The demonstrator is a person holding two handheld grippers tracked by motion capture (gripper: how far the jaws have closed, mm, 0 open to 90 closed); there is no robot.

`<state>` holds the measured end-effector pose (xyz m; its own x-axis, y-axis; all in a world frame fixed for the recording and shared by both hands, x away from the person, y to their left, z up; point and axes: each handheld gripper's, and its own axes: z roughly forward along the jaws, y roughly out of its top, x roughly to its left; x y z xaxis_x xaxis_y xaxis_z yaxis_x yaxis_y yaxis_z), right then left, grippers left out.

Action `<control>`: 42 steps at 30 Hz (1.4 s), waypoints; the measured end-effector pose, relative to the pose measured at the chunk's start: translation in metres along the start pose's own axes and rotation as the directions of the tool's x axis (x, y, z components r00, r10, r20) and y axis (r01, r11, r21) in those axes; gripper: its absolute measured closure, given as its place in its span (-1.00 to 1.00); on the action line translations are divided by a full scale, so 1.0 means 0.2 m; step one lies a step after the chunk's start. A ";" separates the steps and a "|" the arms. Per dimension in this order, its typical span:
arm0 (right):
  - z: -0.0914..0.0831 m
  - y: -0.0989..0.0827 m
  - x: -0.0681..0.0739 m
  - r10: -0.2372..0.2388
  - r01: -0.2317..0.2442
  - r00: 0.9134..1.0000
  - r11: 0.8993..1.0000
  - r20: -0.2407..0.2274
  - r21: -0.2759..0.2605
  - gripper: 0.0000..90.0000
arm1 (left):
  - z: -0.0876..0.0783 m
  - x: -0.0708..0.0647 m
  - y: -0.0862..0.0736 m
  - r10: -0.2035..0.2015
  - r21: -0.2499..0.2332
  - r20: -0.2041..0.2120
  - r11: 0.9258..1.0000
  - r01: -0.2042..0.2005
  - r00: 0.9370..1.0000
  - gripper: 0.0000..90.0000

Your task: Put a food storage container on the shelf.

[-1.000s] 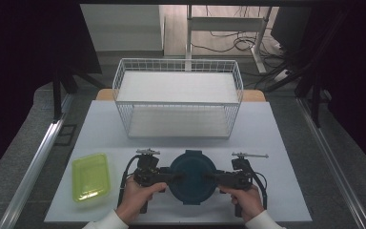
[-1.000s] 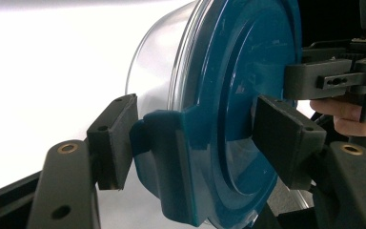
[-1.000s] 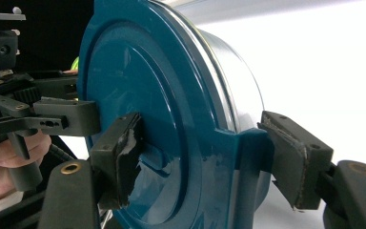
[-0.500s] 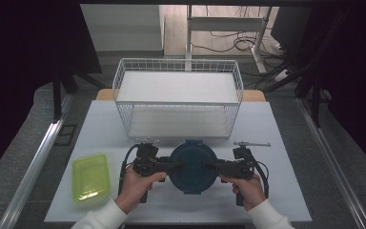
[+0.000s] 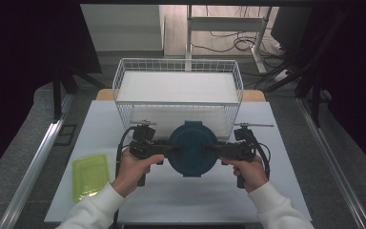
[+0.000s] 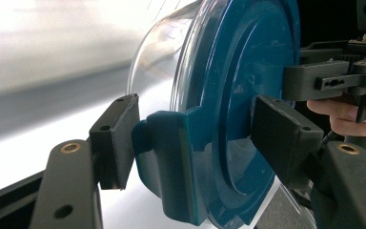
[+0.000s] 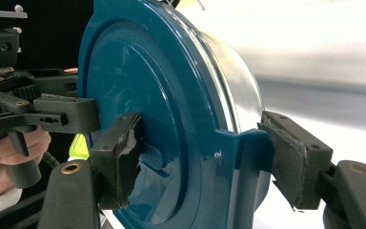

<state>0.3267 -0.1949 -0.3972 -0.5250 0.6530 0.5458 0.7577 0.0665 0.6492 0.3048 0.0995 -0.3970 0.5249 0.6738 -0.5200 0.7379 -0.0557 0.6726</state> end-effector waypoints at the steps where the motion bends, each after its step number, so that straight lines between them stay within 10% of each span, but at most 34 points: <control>1: 0.00 0.01 0.00 -0.005 0.005 1.000 1.000 0.001 -0.003 -0.30 | -0.01 0.00 0.02 0.002 -0.004 0.001 1.000 -0.002 1.000 -0.22; 42: -0.05 0.77 0.09 -0.036 0.037 0.999 0.995 0.012 -0.091 -0.28 | -0.13 0.06 0.70 0.048 -0.073 0.024 0.996 -0.046 0.999 -0.19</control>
<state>0.4300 -0.1798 -0.2816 -0.5471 0.6592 0.5159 0.6995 0.0215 0.7144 0.4040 0.1185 -0.2957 0.5697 0.6527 -0.4995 0.6800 -0.0330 0.7325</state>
